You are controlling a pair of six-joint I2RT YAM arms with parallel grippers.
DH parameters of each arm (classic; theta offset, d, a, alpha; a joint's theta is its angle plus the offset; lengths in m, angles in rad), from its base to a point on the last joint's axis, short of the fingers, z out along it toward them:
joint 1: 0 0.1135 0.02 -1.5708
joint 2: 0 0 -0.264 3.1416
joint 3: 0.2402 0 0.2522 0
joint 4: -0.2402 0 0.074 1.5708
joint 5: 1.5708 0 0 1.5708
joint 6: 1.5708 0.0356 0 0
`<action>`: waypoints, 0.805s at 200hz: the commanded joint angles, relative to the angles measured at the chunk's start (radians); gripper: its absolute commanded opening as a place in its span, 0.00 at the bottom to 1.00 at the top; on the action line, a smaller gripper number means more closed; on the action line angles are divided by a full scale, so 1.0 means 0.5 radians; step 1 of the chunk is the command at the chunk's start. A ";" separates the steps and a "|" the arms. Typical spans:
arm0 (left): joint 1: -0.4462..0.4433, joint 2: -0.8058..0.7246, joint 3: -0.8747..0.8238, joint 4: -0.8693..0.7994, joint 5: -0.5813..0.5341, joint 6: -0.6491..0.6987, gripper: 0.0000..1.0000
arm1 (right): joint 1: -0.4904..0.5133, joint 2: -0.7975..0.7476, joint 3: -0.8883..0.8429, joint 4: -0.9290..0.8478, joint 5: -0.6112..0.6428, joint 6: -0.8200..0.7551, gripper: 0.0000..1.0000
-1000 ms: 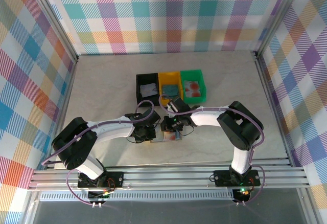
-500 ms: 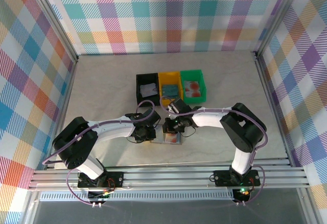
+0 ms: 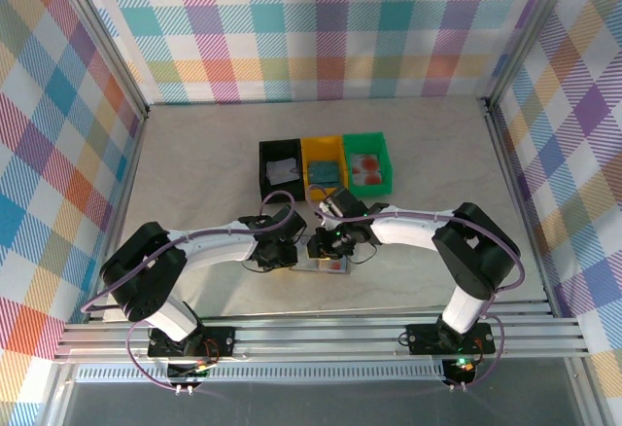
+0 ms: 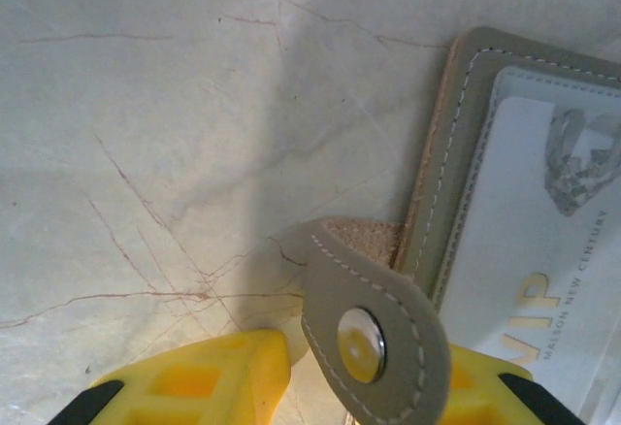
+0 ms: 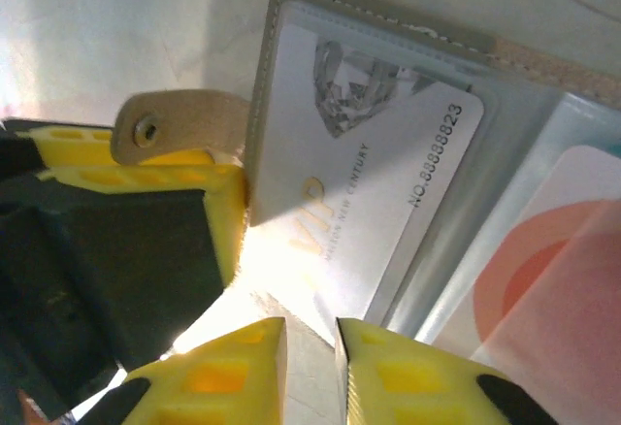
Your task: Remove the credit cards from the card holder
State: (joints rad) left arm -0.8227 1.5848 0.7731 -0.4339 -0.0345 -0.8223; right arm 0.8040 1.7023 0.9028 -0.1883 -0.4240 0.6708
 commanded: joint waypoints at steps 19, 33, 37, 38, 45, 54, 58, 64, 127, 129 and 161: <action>-0.059 0.083 -0.216 0.035 0.133 -0.047 0.29 | -0.007 -0.016 -0.006 -0.126 0.032 0.103 0.27; -0.060 -0.007 -0.215 0.002 0.122 -0.061 0.29 | -0.006 -0.001 -0.007 -0.153 0.066 0.155 0.26; -0.058 -0.031 -0.215 -0.009 0.116 -0.063 0.29 | -0.006 0.005 -0.006 -0.147 0.066 0.167 0.26; -0.058 -0.037 -0.216 -0.012 0.114 -0.065 0.29 | -0.006 0.005 -0.007 -0.149 0.066 0.170 0.26; -0.058 -0.075 -0.211 -0.030 0.109 -0.067 0.29 | -0.009 0.012 -0.006 -0.150 0.068 0.187 0.26; -0.059 -0.108 -0.203 -0.053 0.101 -0.067 0.30 | -0.006 0.009 -0.009 -0.155 0.095 0.206 0.25; -0.059 -0.118 -0.200 -0.065 0.096 -0.067 0.30 | -0.008 0.010 -0.010 -0.162 0.109 0.215 0.25; -0.058 -0.126 -0.197 -0.076 0.097 -0.067 0.30 | -0.007 0.004 -0.009 -0.173 0.133 0.225 0.25; -0.057 -0.165 -0.262 -0.145 0.108 -0.097 0.29 | 0.020 0.006 0.011 -0.175 0.179 0.342 0.27; -0.060 -0.167 -0.263 -0.145 0.109 -0.098 0.29 | 0.025 0.004 0.014 -0.174 0.179 0.345 0.27; -0.057 -0.161 -0.261 -0.145 0.121 -0.107 0.27 | 0.081 0.037 0.053 -0.164 0.209 0.363 0.27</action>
State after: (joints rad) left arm -0.8303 1.4796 0.6960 -0.3508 -0.0349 -0.8528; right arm 0.8223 1.7031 0.9031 -0.2562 -0.3328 0.8280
